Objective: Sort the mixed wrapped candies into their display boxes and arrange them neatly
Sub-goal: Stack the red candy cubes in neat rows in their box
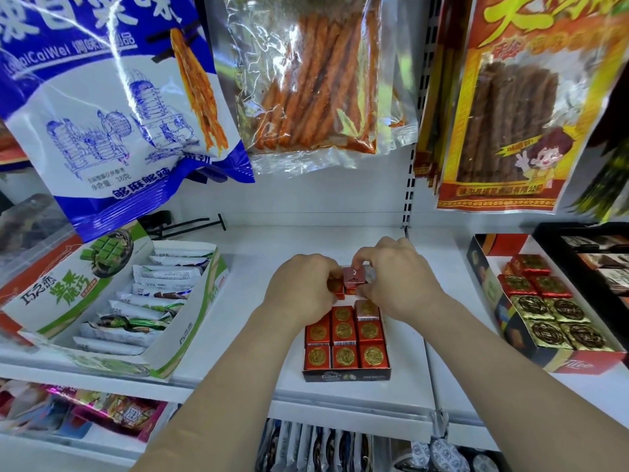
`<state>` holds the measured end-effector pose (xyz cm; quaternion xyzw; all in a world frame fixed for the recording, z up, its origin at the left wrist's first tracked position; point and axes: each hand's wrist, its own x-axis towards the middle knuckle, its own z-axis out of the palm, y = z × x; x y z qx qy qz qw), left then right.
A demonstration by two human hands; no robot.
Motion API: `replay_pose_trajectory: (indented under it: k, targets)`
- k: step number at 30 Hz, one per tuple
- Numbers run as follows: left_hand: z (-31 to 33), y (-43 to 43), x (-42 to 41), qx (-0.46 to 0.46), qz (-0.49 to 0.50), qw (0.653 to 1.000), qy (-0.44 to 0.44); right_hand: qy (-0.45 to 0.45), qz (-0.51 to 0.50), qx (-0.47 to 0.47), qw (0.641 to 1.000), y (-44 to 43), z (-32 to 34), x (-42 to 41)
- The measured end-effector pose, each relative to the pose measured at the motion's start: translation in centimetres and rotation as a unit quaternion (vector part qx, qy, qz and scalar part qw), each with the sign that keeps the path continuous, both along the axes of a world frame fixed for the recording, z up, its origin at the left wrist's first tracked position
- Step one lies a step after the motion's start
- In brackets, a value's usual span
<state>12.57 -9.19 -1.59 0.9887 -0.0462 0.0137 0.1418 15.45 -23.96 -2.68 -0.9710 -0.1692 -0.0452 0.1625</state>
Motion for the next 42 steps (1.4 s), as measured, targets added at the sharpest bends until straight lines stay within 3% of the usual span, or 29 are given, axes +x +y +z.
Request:
replay_pose_trajectory:
  k: [6, 18, 26, 34, 37, 42]
  targets:
    - [0.4, 1.2, 0.0, -0.093, 0.032, 0.995, 0.030, -0.051, 0.036, -0.037, 0.997, -0.4, 0.0, -0.1]
    - [1.5, 1.3, -1.0, -0.126, -0.033, 0.987, 0.097, -0.048, 0.063, 0.023, 0.997, -1.3, -0.8, 0.2]
    - [1.6, 1.6, -0.9, -0.175, -0.022, 0.974, 0.141, 0.024, 0.027, 0.222, 0.974, -2.1, 0.5, 0.2]
    - [1.5, 1.7, -0.7, -0.159, -0.029, 0.974, 0.157, 0.085, -0.011, 0.315, 0.945, -2.2, 1.0, 0.0]
    - [1.4, 1.5, -0.7, -0.151, -0.030, 0.977, 0.147, 0.083, -0.024, 0.309, 0.947, -2.3, 0.9, 0.0]
    - [0.6, 0.7, 0.2, -0.131, 0.001, 0.991, 0.038, 0.088, -0.057, 0.317, 0.943, -2.7, 0.4, 0.1]
